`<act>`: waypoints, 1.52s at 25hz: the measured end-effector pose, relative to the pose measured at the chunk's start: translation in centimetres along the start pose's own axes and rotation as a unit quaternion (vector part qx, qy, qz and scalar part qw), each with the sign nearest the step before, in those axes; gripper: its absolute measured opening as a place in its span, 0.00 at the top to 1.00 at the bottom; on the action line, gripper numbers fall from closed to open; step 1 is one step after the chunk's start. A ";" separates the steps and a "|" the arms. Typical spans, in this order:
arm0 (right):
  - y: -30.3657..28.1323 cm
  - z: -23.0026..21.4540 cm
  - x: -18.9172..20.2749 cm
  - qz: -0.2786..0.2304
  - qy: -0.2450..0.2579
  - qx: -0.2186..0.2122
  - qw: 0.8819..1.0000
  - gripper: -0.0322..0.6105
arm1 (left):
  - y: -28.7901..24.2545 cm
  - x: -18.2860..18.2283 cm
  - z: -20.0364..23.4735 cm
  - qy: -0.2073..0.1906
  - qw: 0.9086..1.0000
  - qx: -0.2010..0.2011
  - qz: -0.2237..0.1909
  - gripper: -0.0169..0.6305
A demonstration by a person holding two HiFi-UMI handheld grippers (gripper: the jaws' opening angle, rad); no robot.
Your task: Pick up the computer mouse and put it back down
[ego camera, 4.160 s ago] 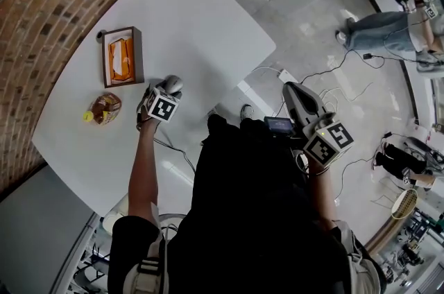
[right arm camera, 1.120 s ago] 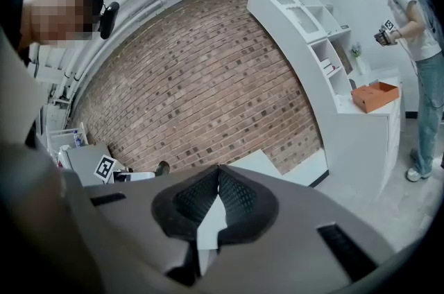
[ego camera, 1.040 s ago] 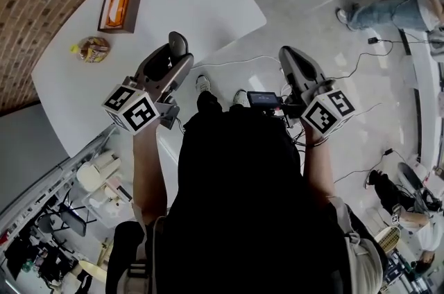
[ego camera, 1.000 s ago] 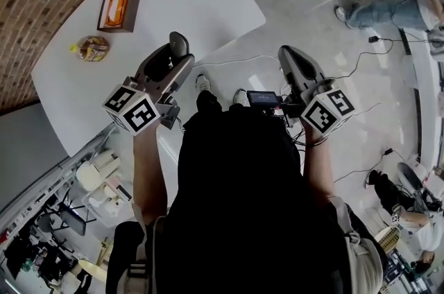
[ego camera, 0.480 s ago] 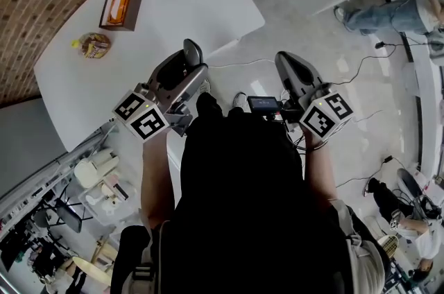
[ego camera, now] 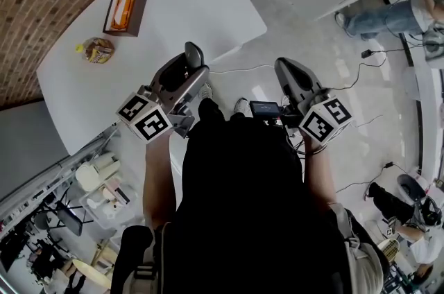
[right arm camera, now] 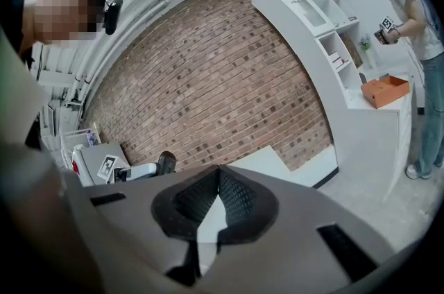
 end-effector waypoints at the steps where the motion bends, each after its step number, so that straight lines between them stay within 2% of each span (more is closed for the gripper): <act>1: -0.2 0.1 0.0 0.000 -0.001 -0.001 1.000 0.92 | 0.0 -0.1 0.2 -0.001 1.000 0.000 0.000 0.51; 7: -2.0 1.5 -0.1 0.007 0.007 -0.012 1.000 0.92 | 0.3 -0.9 1.6 -0.006 1.000 0.002 0.009 0.51; 22: -7.3 4.2 -0.2 0.003 0.014 0.016 1.000 0.92 | 1.3 -1.9 8.0 -0.042 0.997 -0.024 0.059 0.51; 29: -9.7 5.5 0.4 0.001 0.011 0.033 0.999 0.92 | 1.5 -1.5 11.7 -0.084 0.987 -0.058 0.122 0.51; 33: -10.8 6.0 0.8 -0.001 0.008 0.039 0.999 0.92 | 1.6 -1.4 13.9 -0.114 0.978 -0.086 0.149 0.51; 38: -11.0 6.2 1.7 0.009 0.000 0.059 0.998 0.92 | 1.7 0.2 16.9 -0.127 0.967 -0.115 0.187 0.51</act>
Point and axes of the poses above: the fingertips, and each gripper's own axes: y backward along the fingers, z to its left, x out of its underside, the point moved 4 cm from there along y, backward along the fingers, and after that the axes turned 1 degree about x, right-handed, at the moved point
